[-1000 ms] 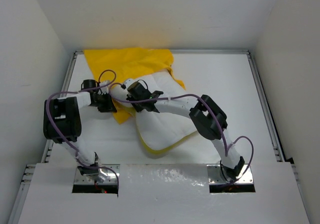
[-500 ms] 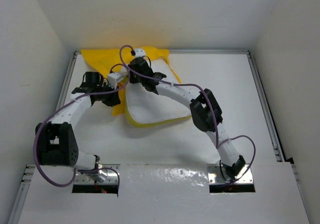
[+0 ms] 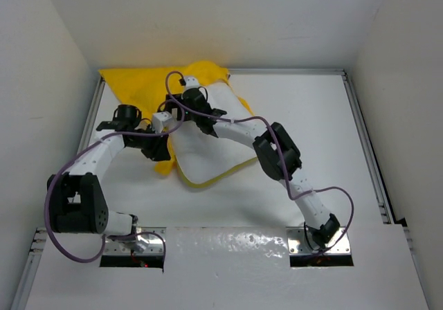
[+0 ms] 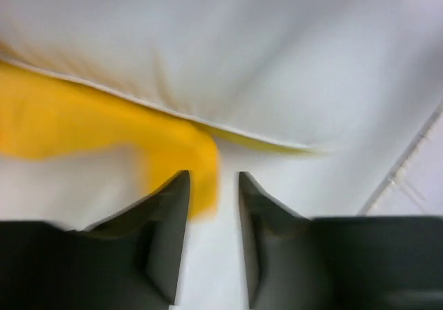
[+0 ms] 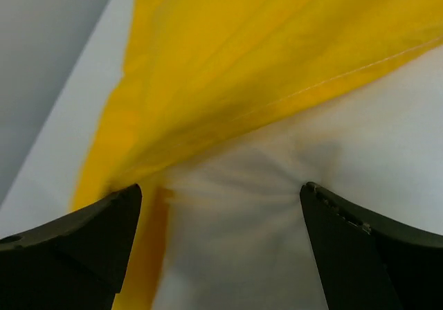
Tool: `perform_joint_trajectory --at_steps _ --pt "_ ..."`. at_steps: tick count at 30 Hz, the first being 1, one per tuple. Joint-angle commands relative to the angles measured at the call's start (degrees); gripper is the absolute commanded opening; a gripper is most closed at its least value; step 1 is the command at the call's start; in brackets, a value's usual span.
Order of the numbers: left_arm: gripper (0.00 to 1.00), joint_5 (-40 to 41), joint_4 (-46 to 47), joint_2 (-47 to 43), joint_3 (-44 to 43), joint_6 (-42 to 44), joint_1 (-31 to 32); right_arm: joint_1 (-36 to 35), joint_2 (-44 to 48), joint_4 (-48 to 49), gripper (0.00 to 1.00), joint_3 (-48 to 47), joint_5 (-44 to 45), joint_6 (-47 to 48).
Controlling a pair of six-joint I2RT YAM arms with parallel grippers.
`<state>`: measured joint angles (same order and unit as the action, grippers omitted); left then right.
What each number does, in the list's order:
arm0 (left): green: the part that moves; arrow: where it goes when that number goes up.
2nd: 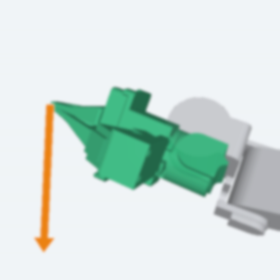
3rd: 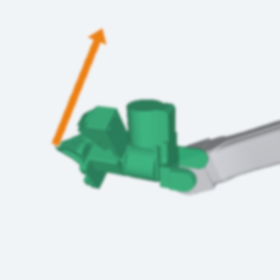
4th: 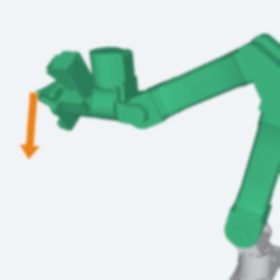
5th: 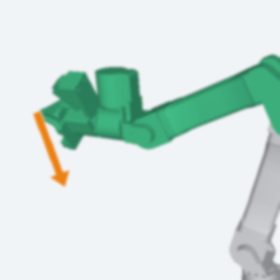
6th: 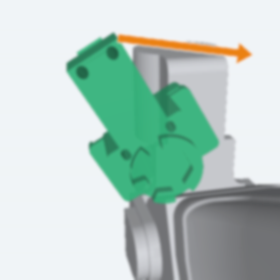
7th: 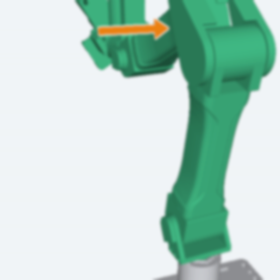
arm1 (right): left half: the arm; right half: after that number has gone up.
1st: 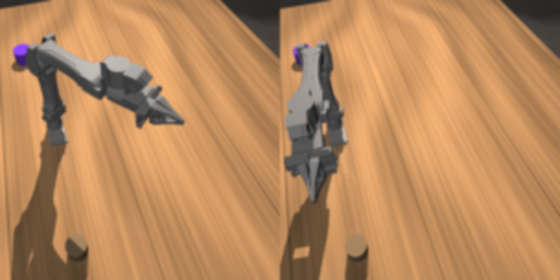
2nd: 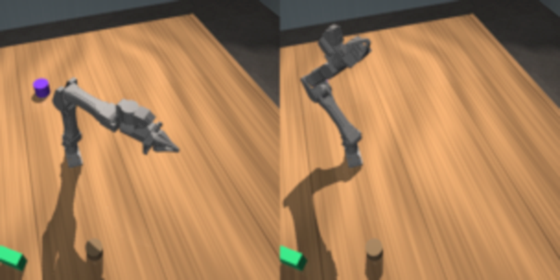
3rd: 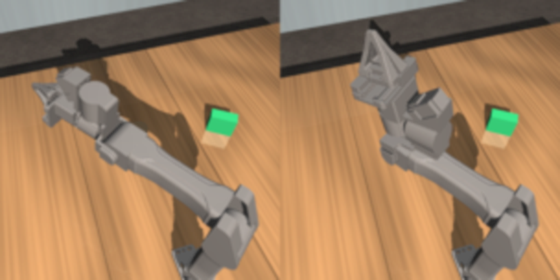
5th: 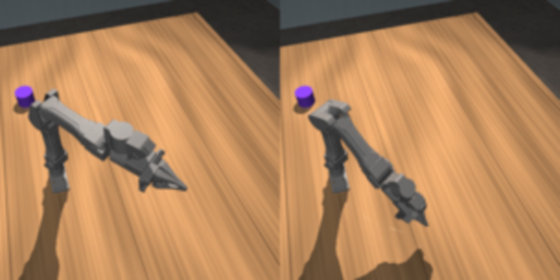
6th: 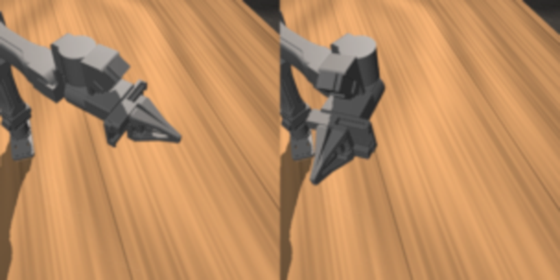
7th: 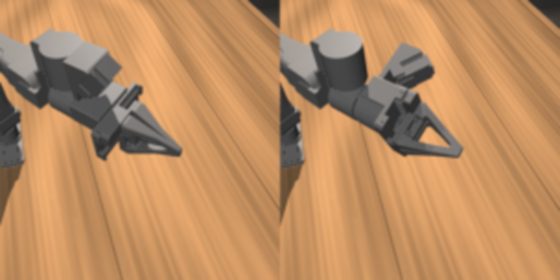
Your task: Put the pillow into the pillowcase
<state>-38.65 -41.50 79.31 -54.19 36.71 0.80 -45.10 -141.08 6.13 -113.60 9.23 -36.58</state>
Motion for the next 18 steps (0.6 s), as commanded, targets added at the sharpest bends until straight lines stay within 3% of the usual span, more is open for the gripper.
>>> perform_joint_trajectory --at_steps 1,2,3,4,6,7,8,9,10,11,12,13,14,16,18 --pt "0.36 -5.74 -11.58 -3.72 -1.61 6.35 -4.22 1.59 8.95 7.49 0.99 8.96 -9.23 6.6" --pt "0.55 -5.3 -13.33 -3.9 -2.49 7.58 -5.36 1.77 13.76 8.19 0.99 11.62 -12.19 8.43" --pt "0.6 -4.6 -14.04 -4.07 -3.89 7.94 -5.45 2.03 16.25 8.02 0.99 13.91 -13.01 9.41" --pt "0.77 -4.15 -14.4 -3.9 -7.82 7.94 -5.54 2.64 18.53 7.41 0.99 17.85 -13.19 10.12" --pt "0.79 -4.15 -13.44 -2.76 -15.54 6.37 -5.54 3.61 24.34 3.29 0.99 20.95 -12.67 11.79" --pt "0.84 -3.89 -10.48 -1.62 -18.29 2.88 -5.28 5.01 27.05 -0.29 0.99 21.31 -13.01 12.49" --pt "0.84 -1.62 -8.62 -0.22 -21.1 0.32 -4.58 6.15 28.13 -1.72 0.92 21.75 -15.54 12.76" --pt "0.78 1.71 -6.17 3.88 -26.78 -5.62 -3.27 8.95 29.01 -3.04 0.29 22.63 -16.95 13.02" --pt "0.75 6.18 -1.27 6.27 -29.54 -8.03 -1.52 10.28 29.71 -4.19 0.03 23.16 -17.23 12.59" --pt "0.7 18.23 1.48 8.47 -31.57 -9.8 4.59 11.86 30.59 -5.94 0.0 23.95 -16.88 12.24" --pt "0.65 24.01 4.03 13.37 -35.24 -10.86 7.17 15.1 30.86 -5.95 0.0 25.61 -16.53 12.23" --pt "0.65 27.98 8.14 16.11 -37.28 -11.13 11.03 16.7 30.86 -7.43 0.34 26.23 -16.44 11.71" --pt "0.68 32.72 10.19 18.66 -38.95 -11.74 12.29 18.37 30.34 -7.54 0.56 26.76 -16.79 11.18" --pt "0.77 36.7 14.49 27.71 -46.32 -14.98 14.57 22.85 29.2 -7.54 0.78 27.21 -18.8 9.78" --pt "0.8 41.88 15.65 37.08 -56.22 -16.4 15.89 25.57 26.65 -7.27 0.85 27.12 -18.82 9.86"
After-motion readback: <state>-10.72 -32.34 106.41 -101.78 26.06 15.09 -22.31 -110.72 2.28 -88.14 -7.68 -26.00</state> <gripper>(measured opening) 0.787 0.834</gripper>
